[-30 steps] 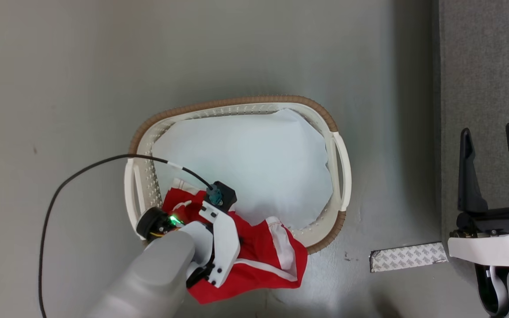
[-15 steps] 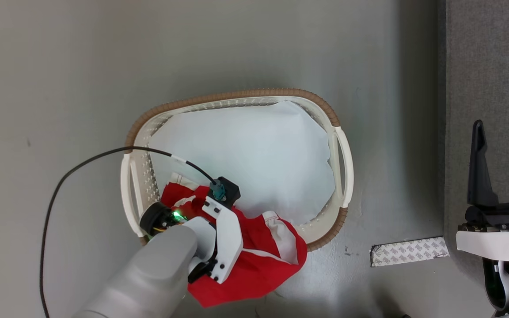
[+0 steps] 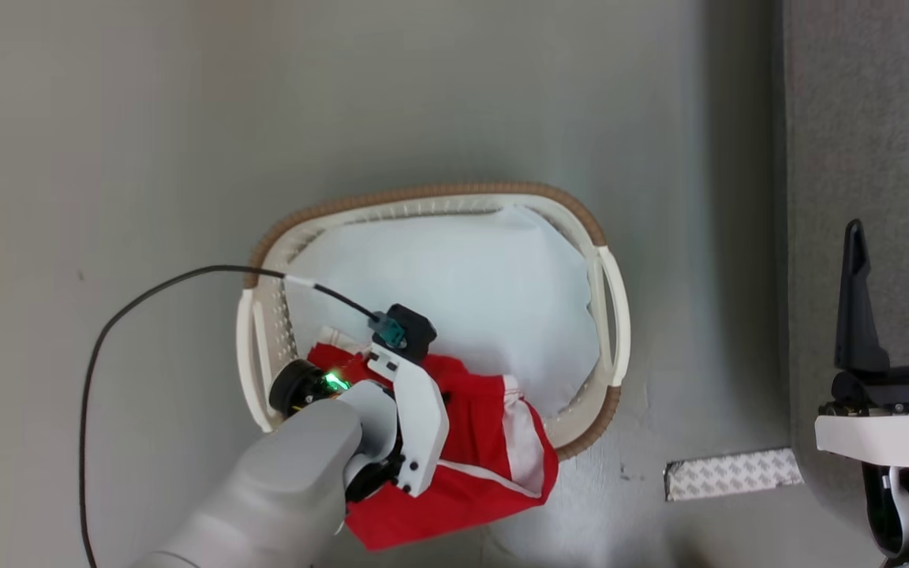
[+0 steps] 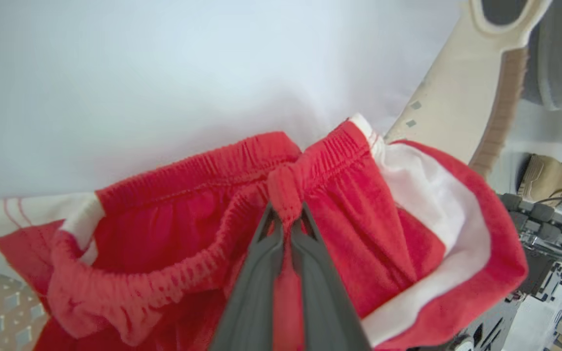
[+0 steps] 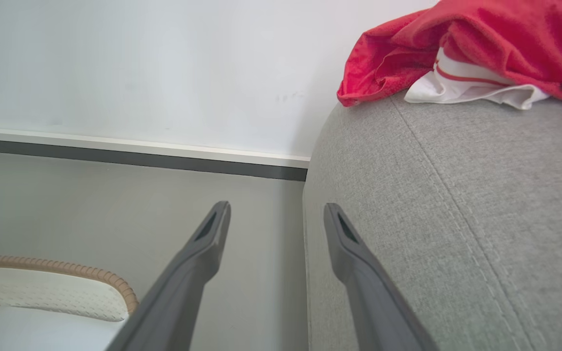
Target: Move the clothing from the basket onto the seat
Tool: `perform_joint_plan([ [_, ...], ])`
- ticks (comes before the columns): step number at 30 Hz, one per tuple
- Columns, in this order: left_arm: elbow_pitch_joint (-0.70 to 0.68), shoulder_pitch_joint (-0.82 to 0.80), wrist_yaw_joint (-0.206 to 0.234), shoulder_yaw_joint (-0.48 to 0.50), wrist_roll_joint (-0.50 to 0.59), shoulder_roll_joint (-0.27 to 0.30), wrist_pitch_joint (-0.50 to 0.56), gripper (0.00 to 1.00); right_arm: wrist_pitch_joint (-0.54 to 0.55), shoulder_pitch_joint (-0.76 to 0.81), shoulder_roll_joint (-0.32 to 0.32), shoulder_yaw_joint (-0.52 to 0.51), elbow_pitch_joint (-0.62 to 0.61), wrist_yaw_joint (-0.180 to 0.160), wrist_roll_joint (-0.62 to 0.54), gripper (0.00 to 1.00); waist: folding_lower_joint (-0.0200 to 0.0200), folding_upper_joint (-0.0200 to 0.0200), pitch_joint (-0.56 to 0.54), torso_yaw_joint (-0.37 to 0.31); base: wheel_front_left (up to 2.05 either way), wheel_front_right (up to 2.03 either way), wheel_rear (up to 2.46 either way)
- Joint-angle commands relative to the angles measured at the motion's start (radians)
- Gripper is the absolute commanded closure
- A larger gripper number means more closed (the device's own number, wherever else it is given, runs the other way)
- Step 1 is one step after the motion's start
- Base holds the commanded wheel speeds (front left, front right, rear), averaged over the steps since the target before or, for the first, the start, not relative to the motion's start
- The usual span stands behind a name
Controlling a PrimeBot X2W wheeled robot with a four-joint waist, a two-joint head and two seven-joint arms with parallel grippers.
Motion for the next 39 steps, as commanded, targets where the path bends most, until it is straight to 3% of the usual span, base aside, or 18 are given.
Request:
perform_joint_plan([
  [1,-0.003,0.007,-0.002,0.003,-0.006,0.006,-0.007,1.00,0.001,0.002,0.001,0.001,0.003,-0.002,-0.009,0.00,0.0000,0.0000,-0.022,0.004,0.00,0.00,0.00],
  [21,-0.089,0.194,0.005,0.053,-0.159,0.009,-0.348,1.00,0.001,0.150,0.000,0.003,0.087,-0.002,-0.029,0.00,0.0000,0.0000,-0.428,0.063,0.00,0.00,0.00],
  [28,-0.126,0.252,0.042,0.070,-0.135,0.026,-0.434,1.00,0.001,0.205,0.000,0.017,0.117,-0.002,-0.028,0.00,0.0000,0.0000,-0.556,0.089,0.00,0.00,0.00],
  [39,-0.310,0.357,0.131,0.128,-0.081,0.094,-0.455,1.00,0.001,0.272,-0.008,0.049,0.139,-0.002,-0.019,0.00,0.0000,0.0000,-0.721,0.135,0.00,0.00,0.00],
])
